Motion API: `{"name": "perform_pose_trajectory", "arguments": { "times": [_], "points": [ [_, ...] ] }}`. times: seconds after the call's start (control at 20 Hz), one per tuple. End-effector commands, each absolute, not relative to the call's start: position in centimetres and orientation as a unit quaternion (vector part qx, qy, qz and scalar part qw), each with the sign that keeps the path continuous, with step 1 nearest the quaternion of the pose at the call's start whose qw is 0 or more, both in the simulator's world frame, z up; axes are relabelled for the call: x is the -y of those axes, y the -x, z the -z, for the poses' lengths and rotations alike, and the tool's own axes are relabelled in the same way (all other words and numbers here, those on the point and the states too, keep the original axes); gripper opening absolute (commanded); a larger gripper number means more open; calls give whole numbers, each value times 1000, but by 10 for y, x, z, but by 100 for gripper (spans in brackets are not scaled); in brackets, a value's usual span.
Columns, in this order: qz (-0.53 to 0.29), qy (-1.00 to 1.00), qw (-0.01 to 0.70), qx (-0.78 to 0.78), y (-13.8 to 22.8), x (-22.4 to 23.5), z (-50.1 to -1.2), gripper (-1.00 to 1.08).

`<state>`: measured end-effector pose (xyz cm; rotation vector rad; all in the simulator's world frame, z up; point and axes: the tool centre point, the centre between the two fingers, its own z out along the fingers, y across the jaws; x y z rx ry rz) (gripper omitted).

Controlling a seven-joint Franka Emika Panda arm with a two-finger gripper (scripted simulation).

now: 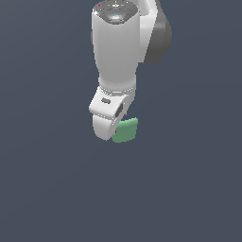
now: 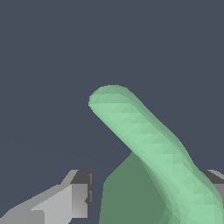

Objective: Pick up the object and move it to a goal position.

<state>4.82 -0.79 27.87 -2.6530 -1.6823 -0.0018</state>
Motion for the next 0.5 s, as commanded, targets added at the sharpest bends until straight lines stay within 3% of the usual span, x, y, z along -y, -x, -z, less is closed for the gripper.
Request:
{"name": "perform_pose_trajectory", "arguments": {
  "times": [0.0,0.45],
  "points": [
    [0,845,0,535,-53,7,-289,-100],
    [0,845,0,535,-59,6,-301,-100]
  ]
}}
